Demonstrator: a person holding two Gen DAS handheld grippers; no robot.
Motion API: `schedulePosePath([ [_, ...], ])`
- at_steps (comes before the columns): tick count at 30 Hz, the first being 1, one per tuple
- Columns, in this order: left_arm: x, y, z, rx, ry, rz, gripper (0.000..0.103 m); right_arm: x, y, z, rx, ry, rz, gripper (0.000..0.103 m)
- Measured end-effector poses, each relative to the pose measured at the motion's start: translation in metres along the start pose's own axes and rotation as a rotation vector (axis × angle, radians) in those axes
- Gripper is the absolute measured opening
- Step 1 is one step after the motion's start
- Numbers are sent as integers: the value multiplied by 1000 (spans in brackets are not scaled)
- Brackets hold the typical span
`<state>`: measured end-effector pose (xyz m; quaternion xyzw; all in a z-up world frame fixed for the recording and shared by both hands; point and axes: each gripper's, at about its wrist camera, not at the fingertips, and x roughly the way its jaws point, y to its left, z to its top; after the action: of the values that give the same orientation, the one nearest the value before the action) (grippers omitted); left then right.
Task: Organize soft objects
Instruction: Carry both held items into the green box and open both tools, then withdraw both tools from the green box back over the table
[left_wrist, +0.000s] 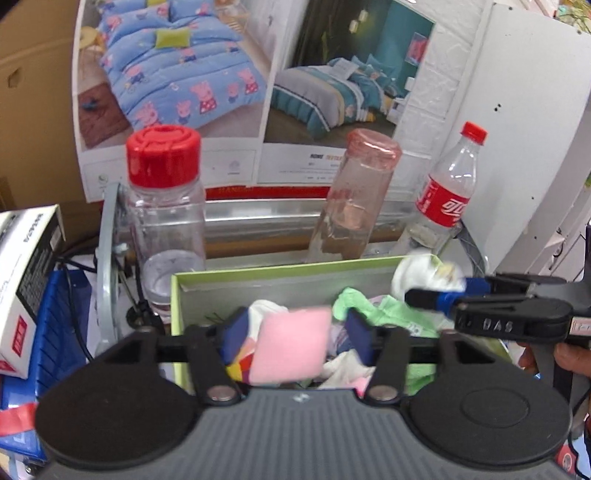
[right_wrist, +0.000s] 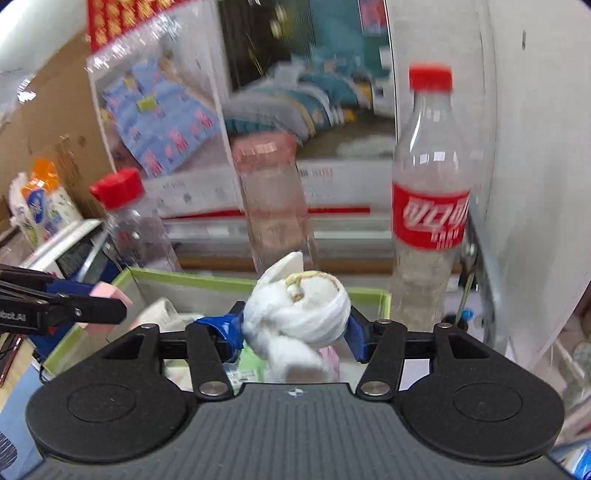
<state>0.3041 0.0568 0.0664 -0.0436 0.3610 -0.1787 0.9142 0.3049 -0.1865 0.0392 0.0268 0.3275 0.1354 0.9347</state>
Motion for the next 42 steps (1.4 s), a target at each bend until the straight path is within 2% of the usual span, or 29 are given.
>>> schedulePosePath([
  [3, -4, 4, -4, -4, -2, -6, 61, -9, 3, -3, -13, -87, -20, 49],
  [6, -16, 2, -9, 22, -15, 25, 62, -27, 1, -3, 12, -158, -16, 52],
  [10, -38, 0, -20, 24, -42, 45, 63, -45, -1, -6, 41, -138, 12, 57],
  [19, -97, -18, -61, 37, -104, 122, 68, -102, 18, -40, 32, -124, -9, 60],
  [24, -126, -24, -97, 44, -139, 167, 68, -137, 27, -66, 65, -132, -114, 61],
  [29, -143, -24, -133, 46, -141, 213, 70, -163, 31, -95, 138, -134, -233, 61],
  [34, -153, -21, -167, 10, -133, 237, 70, -179, 36, -125, 89, -89, -172, 61],
  [38, -164, -24, -189, 3, -152, 271, 70, -193, 44, -153, 114, -121, -217, 61],
  [42, -183, -32, -206, -8, -179, 312, 70, -212, 48, -177, 167, -175, -199, 61],
])
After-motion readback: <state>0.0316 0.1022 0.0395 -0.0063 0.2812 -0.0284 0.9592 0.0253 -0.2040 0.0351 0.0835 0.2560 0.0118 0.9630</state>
